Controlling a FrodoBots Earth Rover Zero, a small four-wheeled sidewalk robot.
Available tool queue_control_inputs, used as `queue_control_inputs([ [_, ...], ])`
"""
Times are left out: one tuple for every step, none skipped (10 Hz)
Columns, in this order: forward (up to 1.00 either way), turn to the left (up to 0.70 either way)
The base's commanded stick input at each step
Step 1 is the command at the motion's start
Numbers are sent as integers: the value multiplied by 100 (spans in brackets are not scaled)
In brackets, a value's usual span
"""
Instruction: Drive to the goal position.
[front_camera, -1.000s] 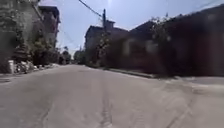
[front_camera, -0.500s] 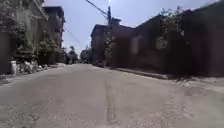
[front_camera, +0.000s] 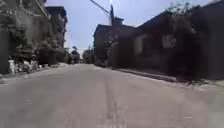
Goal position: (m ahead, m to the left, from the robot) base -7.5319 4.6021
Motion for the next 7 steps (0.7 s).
queue_control_inputs([
  [85, 0],
  [85, 0],
  [85, 0],
  [85, 0],
  [85, 0],
  [85, 0],
  [85, 0],
])
